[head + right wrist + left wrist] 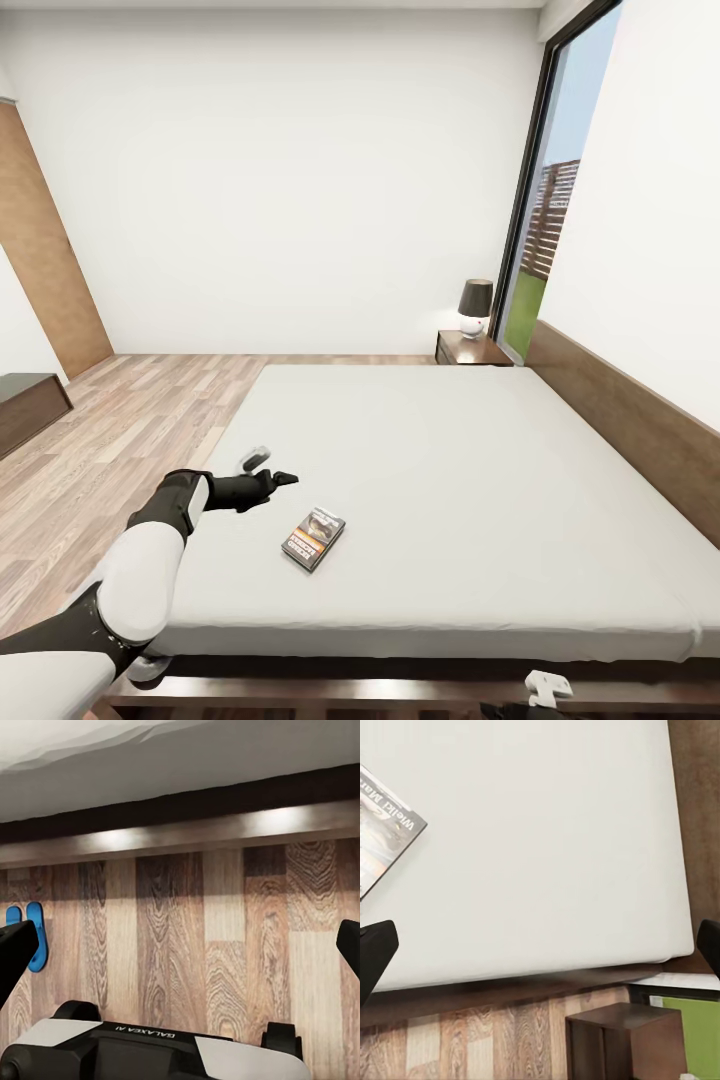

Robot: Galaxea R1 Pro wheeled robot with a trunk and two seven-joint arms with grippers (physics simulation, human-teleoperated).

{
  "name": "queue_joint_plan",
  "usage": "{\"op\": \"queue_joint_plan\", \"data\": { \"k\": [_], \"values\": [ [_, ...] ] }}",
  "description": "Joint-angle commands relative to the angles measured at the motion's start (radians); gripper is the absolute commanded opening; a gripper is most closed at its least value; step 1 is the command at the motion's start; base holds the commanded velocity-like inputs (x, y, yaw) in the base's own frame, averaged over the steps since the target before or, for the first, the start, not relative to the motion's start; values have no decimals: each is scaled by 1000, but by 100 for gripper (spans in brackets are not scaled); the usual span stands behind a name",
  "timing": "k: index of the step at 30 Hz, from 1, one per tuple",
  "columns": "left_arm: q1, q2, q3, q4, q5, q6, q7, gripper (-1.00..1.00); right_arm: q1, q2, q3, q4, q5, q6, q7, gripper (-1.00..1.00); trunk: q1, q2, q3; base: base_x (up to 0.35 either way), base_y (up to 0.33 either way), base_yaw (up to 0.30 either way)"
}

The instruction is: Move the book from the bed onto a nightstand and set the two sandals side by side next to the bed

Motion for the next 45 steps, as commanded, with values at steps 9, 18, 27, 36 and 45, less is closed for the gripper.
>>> {"op": "queue_joint_plan", "data": {
  "k": [9,18,27,36,45],
  "values": [
    [-1,-5,9,-2,-11,4,-8,100,-2,-1,-7,3,5,-3,4,100,0,-1,-5,0,0,0],
    [-1,-5,9,-1,-11,4,-9,100,-2,-1,-7,3,5,-2,4,100,0,-1,-19,0,0,0],
    [-1,-5,9,-1,-11,4,-9,100,-2,-1,-7,3,5,-2,4,100,0,-1,-33,0,0,0],
    [-1,-6,9,-1,-11,4,-11,100,-2,-1,-7,3,5,-2,4,100,0,-1,-45,95,-9,0],
    [-1,-5,9,-1,-11,2,-11,100,-2,-1,-7,3,2,-2,6,100,0,-1,-46,62,-10,0]
  ]
}}
